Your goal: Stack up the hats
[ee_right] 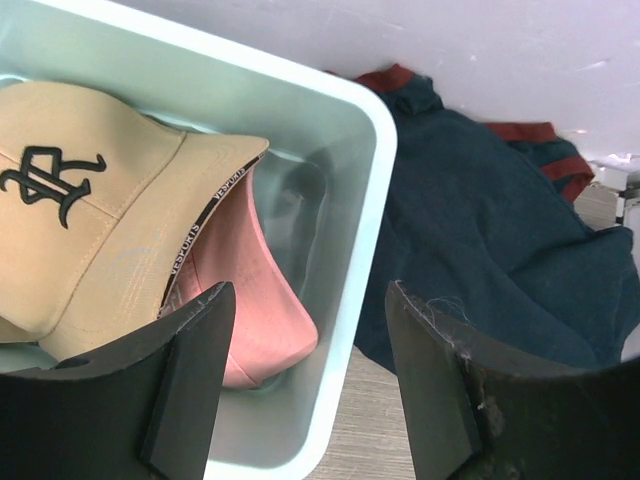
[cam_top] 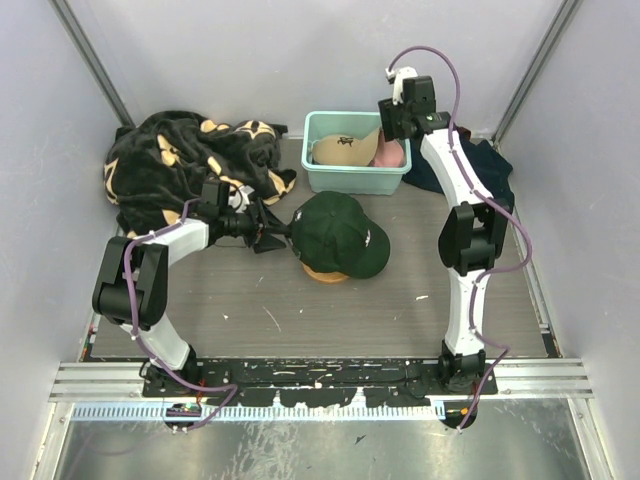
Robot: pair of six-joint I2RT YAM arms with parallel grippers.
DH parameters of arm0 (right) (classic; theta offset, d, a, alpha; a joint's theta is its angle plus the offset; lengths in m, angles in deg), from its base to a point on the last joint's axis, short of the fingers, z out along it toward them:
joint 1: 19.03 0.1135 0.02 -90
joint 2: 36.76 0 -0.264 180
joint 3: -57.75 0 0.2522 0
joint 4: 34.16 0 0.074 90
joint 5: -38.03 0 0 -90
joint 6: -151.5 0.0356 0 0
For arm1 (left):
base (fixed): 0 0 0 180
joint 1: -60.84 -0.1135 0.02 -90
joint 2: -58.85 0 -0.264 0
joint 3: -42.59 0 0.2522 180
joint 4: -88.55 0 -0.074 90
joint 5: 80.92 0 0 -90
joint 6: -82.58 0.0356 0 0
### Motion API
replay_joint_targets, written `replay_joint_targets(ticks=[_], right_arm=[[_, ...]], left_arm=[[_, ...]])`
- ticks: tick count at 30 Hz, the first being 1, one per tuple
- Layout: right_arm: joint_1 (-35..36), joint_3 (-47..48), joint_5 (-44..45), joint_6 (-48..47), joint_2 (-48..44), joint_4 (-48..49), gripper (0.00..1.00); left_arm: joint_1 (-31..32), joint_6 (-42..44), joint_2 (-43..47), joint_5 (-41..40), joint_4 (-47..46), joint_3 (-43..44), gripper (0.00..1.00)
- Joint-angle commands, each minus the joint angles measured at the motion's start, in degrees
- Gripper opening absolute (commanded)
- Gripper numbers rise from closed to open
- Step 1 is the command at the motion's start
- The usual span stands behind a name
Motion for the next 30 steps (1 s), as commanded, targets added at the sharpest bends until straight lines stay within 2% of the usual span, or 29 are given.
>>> replay_joint_targets(ticks=[1,15,17,20,22,28,30], right_arm=[[0.06,2.65,-1.19,0.04,1.58,1.29,0.67],[-0.14,6.3,-4.45,2.24,8.54,1.92,0.66],[-0.11,6.4,-4.82,2.63,8.81,1.86,0.59],[-0.09,5.51,-5.35,2.86,8.35,1.81,0.42],[-0.17,4.67,-5.57,2.78,7.81,1.73,0.36],[-0.17,3.85,-4.78,3.47,5.19,0.9,0.04],[-0.07,3.84,-3.82,3.83,3.42,0.62,0.01]], left_arm=[[-0.66,-0.34,-0.63,0.91,0.01,2.09,0.59],[-0.62,-1.54,0.25,0.17,-0.08,0.32,0.6],[-0.68,-1.87,1.17,-0.17,-0.15,-1.0,0.59],[-0.67,-2.44,2.85,-0.68,-0.54,-3.48,0.56],[-0.62,-3.35,3.81,-0.81,-1.71,-5.75,0.52],[-0.65,-6.0,7.67,-1.2,-4.9,-10.71,0.52],[-0.63,-6.74,9.54,-1.7,-5.29,-11.48,0.54]])
